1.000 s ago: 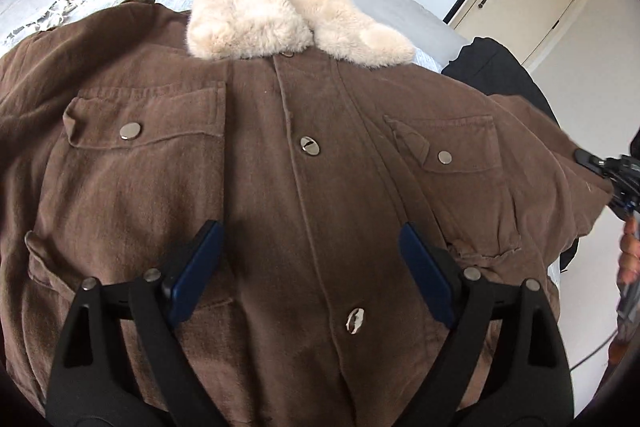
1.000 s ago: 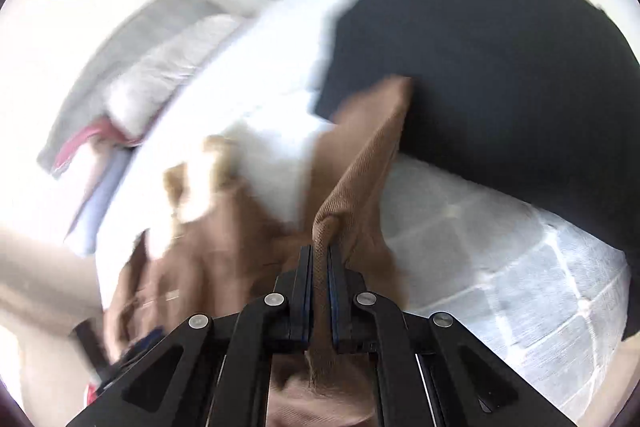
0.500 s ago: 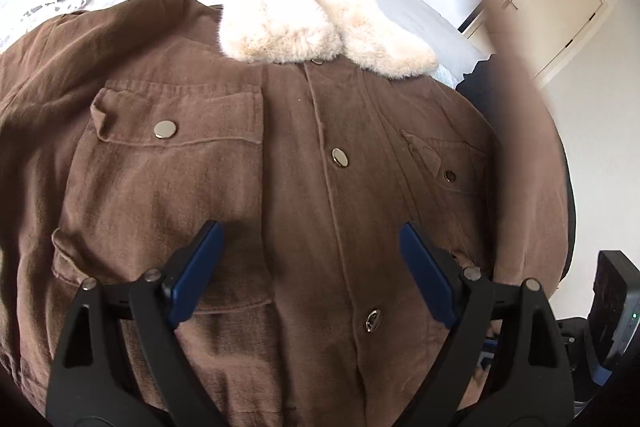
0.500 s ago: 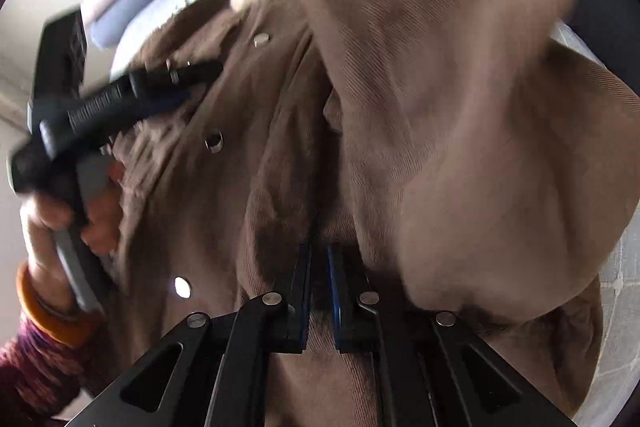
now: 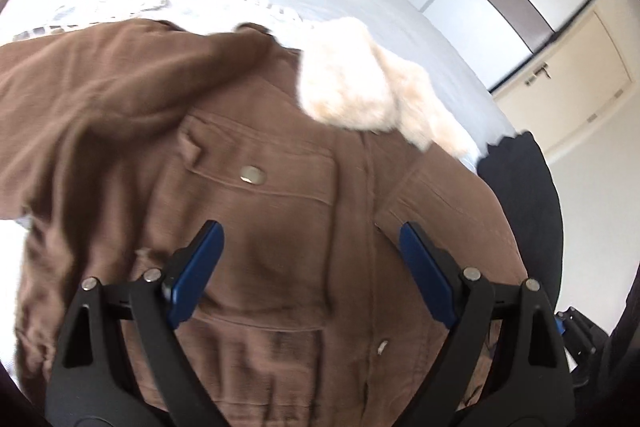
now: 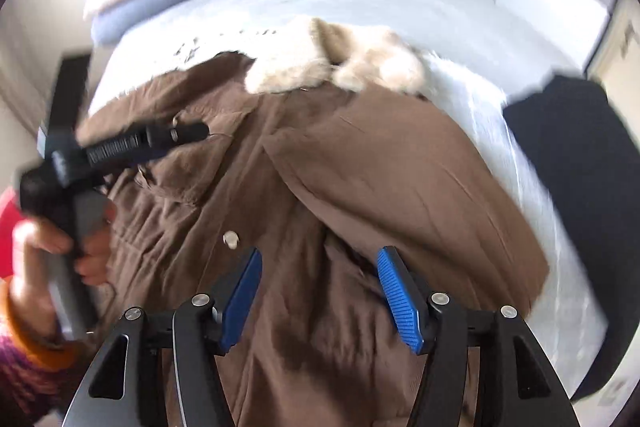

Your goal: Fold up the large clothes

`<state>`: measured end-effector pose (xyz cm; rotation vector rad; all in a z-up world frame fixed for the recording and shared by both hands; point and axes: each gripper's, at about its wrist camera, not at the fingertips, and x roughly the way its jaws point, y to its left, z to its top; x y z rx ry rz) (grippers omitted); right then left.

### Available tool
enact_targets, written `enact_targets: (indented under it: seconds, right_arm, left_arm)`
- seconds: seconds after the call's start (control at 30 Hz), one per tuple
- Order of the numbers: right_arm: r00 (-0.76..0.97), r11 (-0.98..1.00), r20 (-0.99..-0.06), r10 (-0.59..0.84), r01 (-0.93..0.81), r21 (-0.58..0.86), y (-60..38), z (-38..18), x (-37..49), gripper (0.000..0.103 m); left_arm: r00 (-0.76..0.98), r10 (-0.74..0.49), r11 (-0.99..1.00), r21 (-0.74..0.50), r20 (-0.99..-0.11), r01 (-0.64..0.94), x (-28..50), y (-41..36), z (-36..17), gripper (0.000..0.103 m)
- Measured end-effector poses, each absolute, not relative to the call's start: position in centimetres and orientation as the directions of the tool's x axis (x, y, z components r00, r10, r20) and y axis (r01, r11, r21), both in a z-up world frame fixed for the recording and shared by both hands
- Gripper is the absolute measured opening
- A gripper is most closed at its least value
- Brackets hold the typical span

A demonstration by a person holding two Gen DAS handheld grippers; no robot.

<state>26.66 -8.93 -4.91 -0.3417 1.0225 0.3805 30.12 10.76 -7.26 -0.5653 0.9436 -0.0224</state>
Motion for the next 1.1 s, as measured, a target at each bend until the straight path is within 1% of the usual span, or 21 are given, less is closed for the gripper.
enact_targets:
  seconds: [0.03,0.13,0.23,0.3,0.33,0.37,0.4,0.43,0.5,0.57,0.63,0.73,0.8,0.9,1.0,1.1]
  right_arm:
    - [0.498,0.867,-0.861,0.106,-0.469,-0.165,-7.1,-5.6,27.1,0.061]
    - [0.538,0.820,-0.843,0.007,-0.486,-0.303,-3.5,-8.5,28.7,0.061]
    - [0.512,0.800,-0.857,-0.054,-0.492,-0.344,-1.5,-11.8,31.0,0.061]
    - [0.541,0.793,-0.834,-0.112,-0.457,-0.403,-1.1,-13.4,32.5,0.059]
    - [0.570,0.792,-0.812,-0.128,-0.433,-0.429,-1.4,-13.5,33.3,0.056]
    - [0.588,0.788,-0.795,-0.147,-0.416,-0.453,-1.7,-13.4,33.7,0.028]
    - [0.600,0.790,-0.783,-0.163,-0.397,-0.468,-2.5,-12.9,34.3,0.008]
    - [0.607,0.797,-0.777,-0.169,-0.379,-0.470,-3.3,-12.3,34.6,0.008]
    - [0.649,0.805,-0.735,-0.195,-0.322,-0.498,-5.4,-9.8,35.0,0.006]
    - [0.707,0.805,-0.668,-0.233,-0.245,-0.540,-8.1,-6.2,35.2,0.005]
    - [0.745,0.821,-0.610,-0.269,-0.154,-0.550,-11.6,-2.0,35.7,0.005]
    - [0.807,0.830,-0.485,-0.337,0.011,-0.558,-17.5,4.9,35.4,0.005]
    - [0.827,0.842,-0.424,-0.370,0.106,-0.528,-21.4,8.7,34.1,0.005]
    - [0.843,0.841,-0.327,-0.427,0.239,-0.485,-27.0,12.8,31.7,0.005]
    - [0.848,0.849,-0.270,-0.455,0.322,-0.420,-31.8,15.2,29.1,0.004]
    - [0.848,0.851,-0.226,-0.480,0.387,-0.354,-36.4,15.7,26.7,0.004]
  left_arm:
    - [0.595,-0.248,0.854,-0.463,-0.764,-0.239,30.1,11.4,-7.2,0.090]
    - [0.591,-0.228,0.842,-0.462,-0.774,-0.280,30.2,13.0,-7.4,0.090]
    - [0.581,-0.238,0.823,-0.479,-0.778,-0.305,30.2,14.1,-7.8,0.090]
    - [0.573,-0.251,0.818,-0.487,-0.780,-0.306,30.1,14.4,-8.0,0.090]
    - [0.571,-0.257,0.819,-0.489,-0.780,-0.299,30.1,14.3,-8.0,0.090]
    - [0.569,-0.262,0.823,-0.489,-0.779,-0.290,30.1,14.2,-7.9,0.090]
    - [0.568,-0.264,0.829,-0.484,-0.780,-0.279,30.0,14.0,-7.8,0.090]
    - [0.567,-0.267,0.836,-0.480,-0.779,-0.267,29.9,13.7,-7.7,0.090]
    - [0.563,-0.279,0.849,-0.474,-0.778,-0.233,30.0,12.8,-7.6,0.090]
    - [0.554,-0.299,0.862,-0.468,-0.777,-0.192,30.1,11.4,-7.6,0.090]
    - [0.540,-0.331,0.872,-0.470,-0.774,-0.140,30.2,9.7,-7.6,0.089]
    - [0.514,-0.388,0.887,-0.461,-0.765,-0.018,29.9,6.3,-7.1,0.089]
    - [0.496,-0.419,0.893,-0.445,-0.761,0.070,29.5,4.0,-6.5,0.089]
    - [0.475,-0.446,0.893,-0.417,-0.759,0.171,29.2,0.9,-5.6,0.088]
    - [0.452,-0.460,0.888,-0.407,-0.764,0.215,30.4,-2.2,-4.4,0.083]
    - [0.466,-0.469,0.883,-0.388,-0.750,0.263,31.9,-5.7,-3.2,0.080]
